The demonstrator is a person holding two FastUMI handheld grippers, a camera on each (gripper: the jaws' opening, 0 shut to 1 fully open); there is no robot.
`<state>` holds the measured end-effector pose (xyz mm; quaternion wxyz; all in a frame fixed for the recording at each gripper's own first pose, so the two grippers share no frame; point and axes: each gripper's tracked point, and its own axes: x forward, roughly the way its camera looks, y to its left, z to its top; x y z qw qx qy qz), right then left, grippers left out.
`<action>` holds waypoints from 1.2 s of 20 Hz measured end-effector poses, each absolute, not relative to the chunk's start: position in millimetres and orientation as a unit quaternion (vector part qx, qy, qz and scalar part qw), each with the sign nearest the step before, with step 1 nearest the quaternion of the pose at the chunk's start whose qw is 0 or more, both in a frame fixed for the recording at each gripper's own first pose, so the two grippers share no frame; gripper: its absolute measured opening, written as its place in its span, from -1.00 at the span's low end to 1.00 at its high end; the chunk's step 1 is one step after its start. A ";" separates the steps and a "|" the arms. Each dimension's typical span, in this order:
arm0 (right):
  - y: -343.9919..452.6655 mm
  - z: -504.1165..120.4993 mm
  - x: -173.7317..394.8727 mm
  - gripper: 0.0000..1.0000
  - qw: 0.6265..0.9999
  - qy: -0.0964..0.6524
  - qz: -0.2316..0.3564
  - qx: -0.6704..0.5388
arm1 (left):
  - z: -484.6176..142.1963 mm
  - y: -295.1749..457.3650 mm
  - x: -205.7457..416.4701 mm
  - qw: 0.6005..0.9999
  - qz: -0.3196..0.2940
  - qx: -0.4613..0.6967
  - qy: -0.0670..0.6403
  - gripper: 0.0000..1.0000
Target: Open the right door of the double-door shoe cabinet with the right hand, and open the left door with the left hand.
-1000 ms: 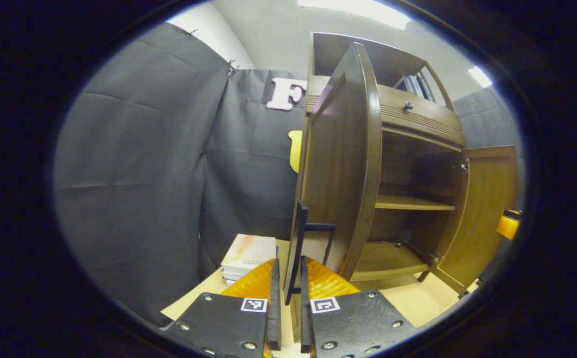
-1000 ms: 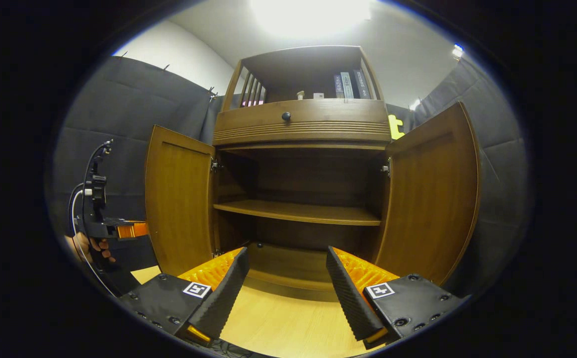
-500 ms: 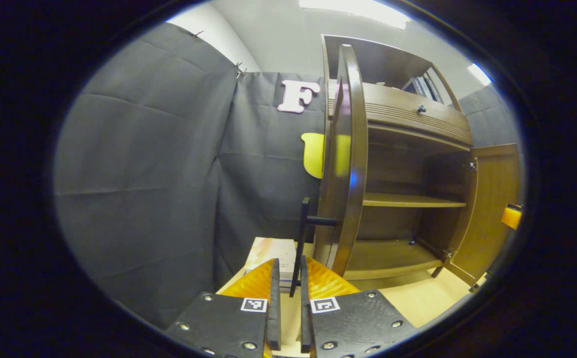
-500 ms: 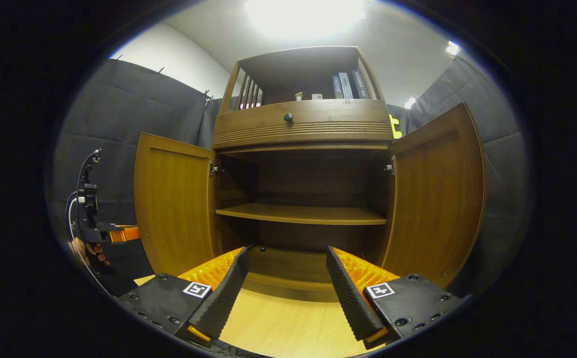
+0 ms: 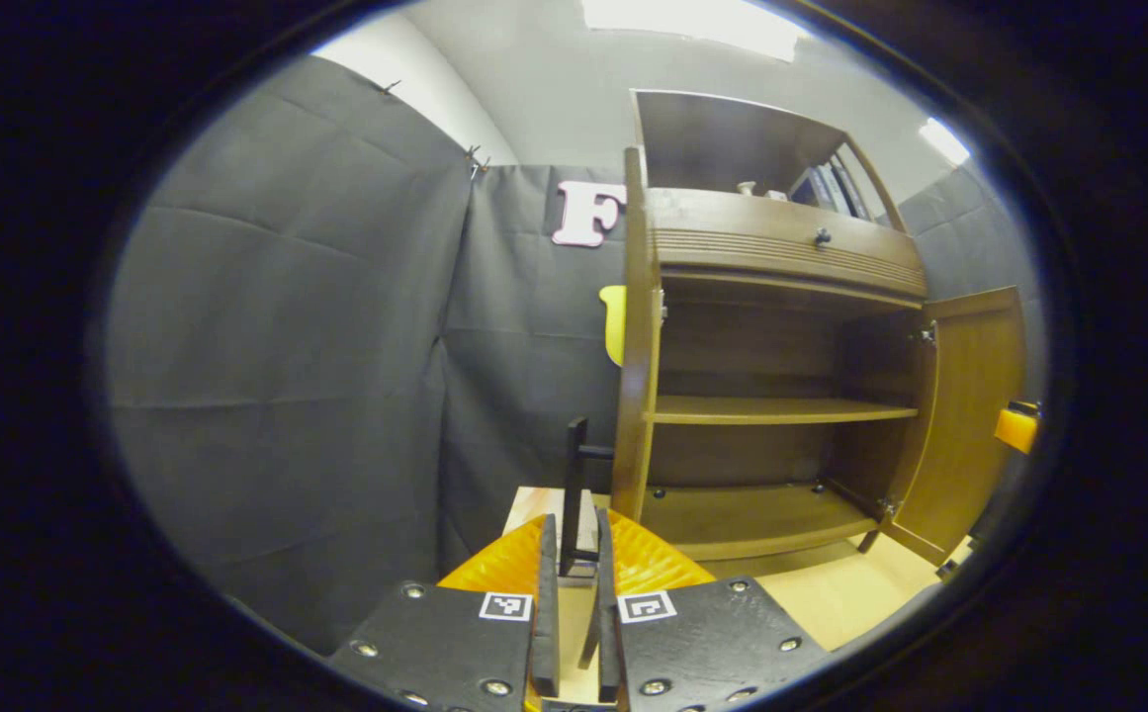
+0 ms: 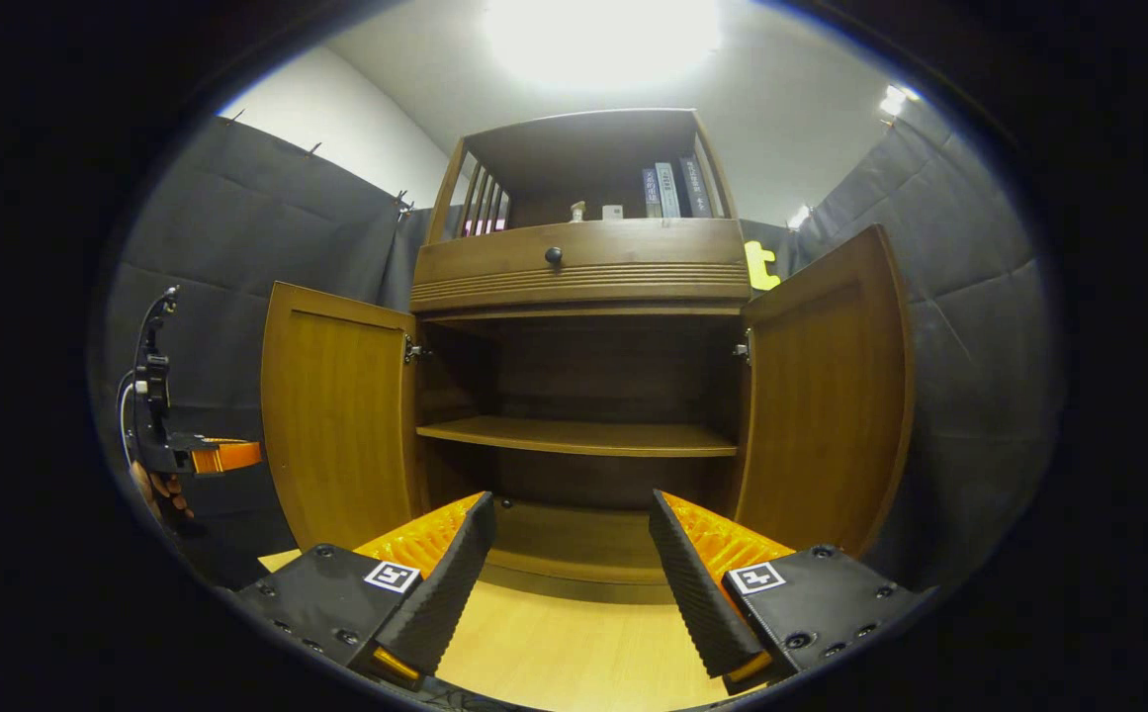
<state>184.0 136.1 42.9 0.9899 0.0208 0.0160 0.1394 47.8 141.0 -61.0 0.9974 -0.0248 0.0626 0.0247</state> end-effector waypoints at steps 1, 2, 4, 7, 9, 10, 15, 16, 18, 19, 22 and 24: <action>130.3 43.6 180.4 0.96 0.990 0.016 0.140 0.021 | -55.3 134.5 39.2 0.998 0.027 -0.026 0.059 -0.64; 122.0 44.6 176.2 0.95 0.990 0.016 0.139 0.021 | -53.1 129.7 29.1 0.998 0.028 -0.027 0.056 -0.65; 105.7 47.0 166.5 0.96 0.990 0.016 0.135 0.024 | -49.6 120.8 12.5 0.998 0.030 -0.026 0.056 -0.66; 81.3 53.1 150.3 0.94 0.992 0.010 0.124 0.027 | -44.6 100.4 -6.8 0.998 0.026 -0.029 0.057 -0.65; 63.6 55.4 139.8 0.95 0.993 0.006 0.112 0.029 | -40.0 86.9 -21.4 0.998 0.021 -0.029 0.056 -0.64; 55.8 56.5 134.3 0.95 0.994 0.004 0.106 0.031 | -38.0 80.4 -27.6 0.998 0.019 -0.029 0.057 -0.64; 25.4 57.4 112.8 0.93 0.995 0.001 0.083 0.047 | -26.1 49.0 -59.4 0.999 0.003 -0.021 0.049 -0.64; 21.1 57.4 109.4 0.93 0.996 0.001 0.080 0.049 | -24.0 41.4 -66.2 0.999 -0.002 -0.021 0.048 -0.64; 15.5 56.8 104.3 0.90 0.996 0.002 0.075 0.055 | -20.0 30.0 -77.9 0.999 -0.011 -0.020 0.046 -0.64; 12.9 55.8 101.6 0.90 0.996 0.003 0.073 0.058 | -17.9 25.2 -82.9 0.999 -0.014 -0.019 0.046 -0.64; 9.9 54.2 97.9 0.90 0.996 0.006 0.071 0.059 | -16.1 16.1 -99.4 0.999 -0.021 -0.014 0.045 -0.64; 9.8 53.3 98.0 0.90 0.996 0.010 0.071 0.059 | -17.6 13.0 -106.3 0.999 -0.022 -0.013 0.046 -0.64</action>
